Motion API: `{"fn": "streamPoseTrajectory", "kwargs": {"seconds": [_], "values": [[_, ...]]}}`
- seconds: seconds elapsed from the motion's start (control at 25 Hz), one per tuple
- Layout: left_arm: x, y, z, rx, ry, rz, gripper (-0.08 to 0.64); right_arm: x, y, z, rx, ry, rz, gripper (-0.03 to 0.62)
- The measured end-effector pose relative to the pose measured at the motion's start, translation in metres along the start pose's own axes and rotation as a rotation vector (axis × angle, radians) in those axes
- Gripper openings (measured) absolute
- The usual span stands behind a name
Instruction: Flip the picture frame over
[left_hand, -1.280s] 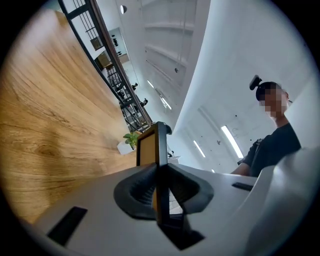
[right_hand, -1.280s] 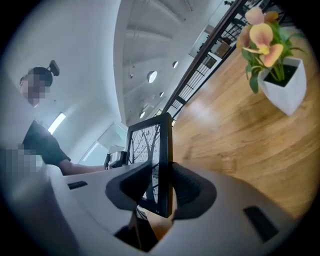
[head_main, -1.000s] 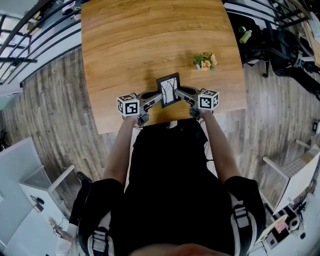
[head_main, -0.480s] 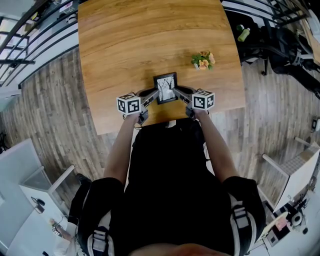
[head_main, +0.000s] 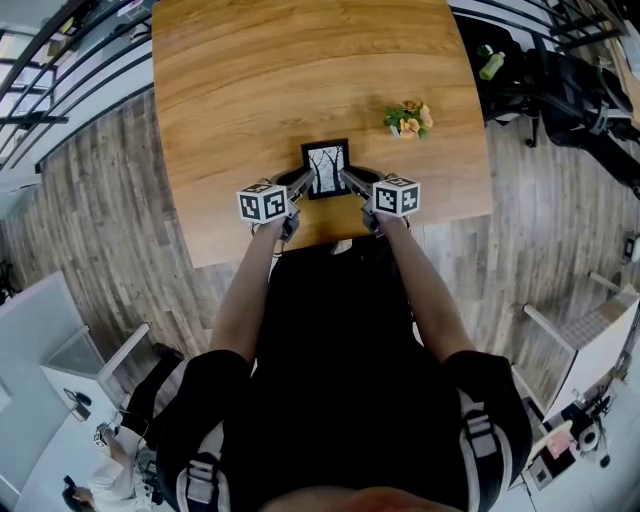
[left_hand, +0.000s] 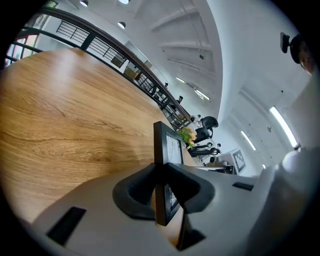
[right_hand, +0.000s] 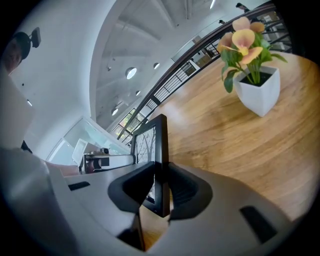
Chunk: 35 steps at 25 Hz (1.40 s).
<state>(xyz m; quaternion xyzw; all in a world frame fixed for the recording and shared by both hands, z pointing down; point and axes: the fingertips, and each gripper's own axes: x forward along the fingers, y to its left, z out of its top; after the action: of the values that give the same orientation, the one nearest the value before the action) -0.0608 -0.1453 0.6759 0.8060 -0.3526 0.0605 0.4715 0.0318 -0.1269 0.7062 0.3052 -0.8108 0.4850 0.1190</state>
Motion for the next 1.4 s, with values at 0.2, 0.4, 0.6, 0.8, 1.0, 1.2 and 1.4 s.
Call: {"fn": "streamPoseTrajectory", "kwargs": {"seconds": [0.2,0.4,0.6,0.8,1.0,1.2,1.4], "values": [[0.01,0.013,-0.001,-0.003,0.013,0.069,0.092,0.009,-0.011,0.001,0.001,0.018,-0.035,0.097],[0.016,0.028,-0.004,0.0,0.037,0.13,0.095,0.021,-0.02,-0.002,-0.01,0.044,-0.088,0.101],[0.021,0.04,-0.003,0.028,0.045,0.179,0.097,0.032,-0.026,-0.001,-0.056,0.06,-0.131,0.101],[0.026,0.045,0.002,0.056,0.037,0.225,0.101,0.035,-0.031,0.006,-0.1,0.044,-0.174,0.102],[0.028,0.051,0.002,0.072,0.042,0.256,0.108,0.04,-0.033,0.007,-0.174,0.048,-0.232,0.107],[0.032,0.057,0.002,0.135,0.065,0.329,0.12,0.043,-0.036,0.011,-0.334,0.088,-0.314,0.118],[0.034,0.06,0.0,0.135,0.075,0.347,0.12,0.046,-0.038,0.011,-0.362,0.1,-0.327,0.12]]}}
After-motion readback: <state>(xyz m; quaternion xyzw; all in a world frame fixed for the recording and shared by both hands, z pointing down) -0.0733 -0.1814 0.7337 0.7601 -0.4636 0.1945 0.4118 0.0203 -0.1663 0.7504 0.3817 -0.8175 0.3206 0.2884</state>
